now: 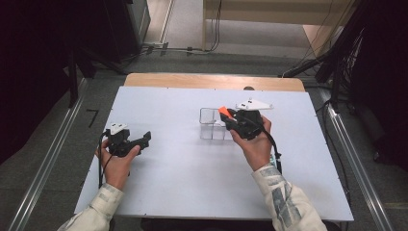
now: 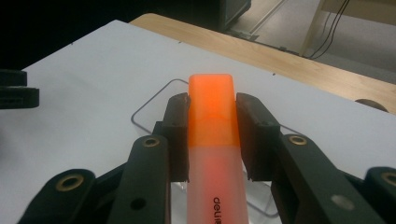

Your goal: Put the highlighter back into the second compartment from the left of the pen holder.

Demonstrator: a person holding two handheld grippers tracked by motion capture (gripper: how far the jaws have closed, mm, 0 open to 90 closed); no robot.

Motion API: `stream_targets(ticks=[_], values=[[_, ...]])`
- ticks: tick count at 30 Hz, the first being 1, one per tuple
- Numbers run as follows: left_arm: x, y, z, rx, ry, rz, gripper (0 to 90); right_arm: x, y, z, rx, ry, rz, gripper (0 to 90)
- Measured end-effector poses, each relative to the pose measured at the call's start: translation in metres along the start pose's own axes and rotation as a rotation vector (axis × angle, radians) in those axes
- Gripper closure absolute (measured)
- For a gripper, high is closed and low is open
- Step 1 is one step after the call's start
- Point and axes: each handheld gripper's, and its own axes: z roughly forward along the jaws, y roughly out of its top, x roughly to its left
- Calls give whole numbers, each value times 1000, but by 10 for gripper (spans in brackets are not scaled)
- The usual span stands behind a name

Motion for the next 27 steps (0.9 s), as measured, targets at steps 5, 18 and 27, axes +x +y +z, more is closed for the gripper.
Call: stream_targets(ticks=[5,18,27], values=[[0,0,0,-1,-1,-3,154,-1,6,10,0,-4,13,650],[0,0,0,-1,-5,0,154,-4,16,32,-1,-33,27,650],[0,0,0,0,-5,2,154,-11,20,46,-5,-34,61,649]])
